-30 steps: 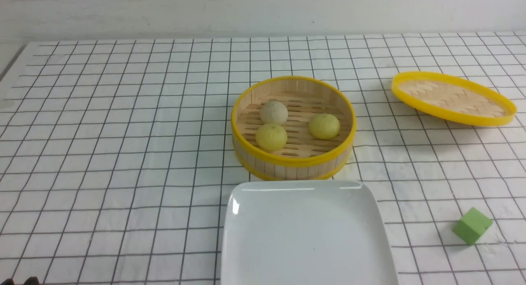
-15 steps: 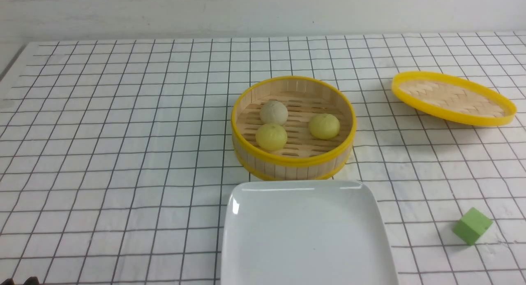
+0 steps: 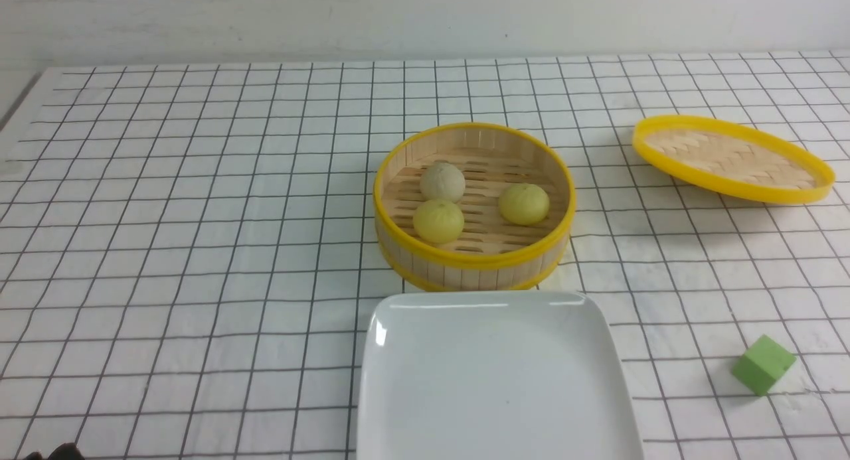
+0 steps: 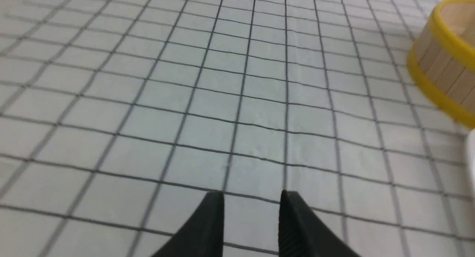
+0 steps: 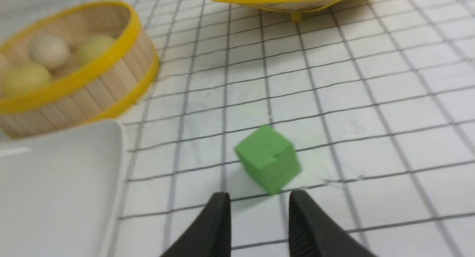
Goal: Put the steamed buns into the plate on the white-black tablecloth.
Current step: 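Reach toward a bun in the bamboo steamer with the right gripper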
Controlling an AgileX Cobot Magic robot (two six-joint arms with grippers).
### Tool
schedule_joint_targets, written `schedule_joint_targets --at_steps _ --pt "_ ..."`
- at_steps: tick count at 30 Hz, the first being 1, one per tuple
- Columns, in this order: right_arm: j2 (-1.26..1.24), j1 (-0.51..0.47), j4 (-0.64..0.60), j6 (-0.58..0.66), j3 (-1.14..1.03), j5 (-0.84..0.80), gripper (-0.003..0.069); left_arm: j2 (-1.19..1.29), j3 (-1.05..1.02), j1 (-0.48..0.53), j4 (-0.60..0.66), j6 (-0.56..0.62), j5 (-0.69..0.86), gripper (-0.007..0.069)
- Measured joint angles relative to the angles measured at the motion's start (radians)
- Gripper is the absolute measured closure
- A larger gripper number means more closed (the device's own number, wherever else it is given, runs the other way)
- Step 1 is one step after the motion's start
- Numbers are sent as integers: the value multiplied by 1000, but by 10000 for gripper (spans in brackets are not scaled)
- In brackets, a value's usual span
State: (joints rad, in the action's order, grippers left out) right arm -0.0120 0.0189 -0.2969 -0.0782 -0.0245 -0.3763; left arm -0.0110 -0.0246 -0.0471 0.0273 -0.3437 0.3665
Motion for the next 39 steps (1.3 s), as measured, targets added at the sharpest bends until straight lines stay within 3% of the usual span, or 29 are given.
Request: schedule_joint_targets --at_steps 6,15,19,23,25,29,31,33,36,39 --pt "0 0 -262 -44 -1 6 417 0 -1 0 204 -228 -1 384" --pt "0 0 -437 -50 -1 23 419 0 -3 0 234 -276 -71 384" --pt "0 0 -469 -27 26 28 480 0 -3 0 280 -315 -141 384" --pt "31 0 -400 56 136 6 652 0 6 0 321 -329 -195 419" --pt "60 0 -371 62 174 -15 666 0 29 0 323 -321 -156 445" --pt "317 0 -148 45 425 -229 657 24 236 0 258 -206 111 603" --pt "431 0 -63 27 496 -312 657 63 282 0 239 -183 180 617" --pt "661 0 50 -6 624 -485 655 184 382 0 207 -133 376 622" --pt "883 0 51 -1 707 -595 652 323 440 0 200 -81 527 622" --pt "1090 19 -74 117 773 -641 639 461 478 0 194 -25 617 622"
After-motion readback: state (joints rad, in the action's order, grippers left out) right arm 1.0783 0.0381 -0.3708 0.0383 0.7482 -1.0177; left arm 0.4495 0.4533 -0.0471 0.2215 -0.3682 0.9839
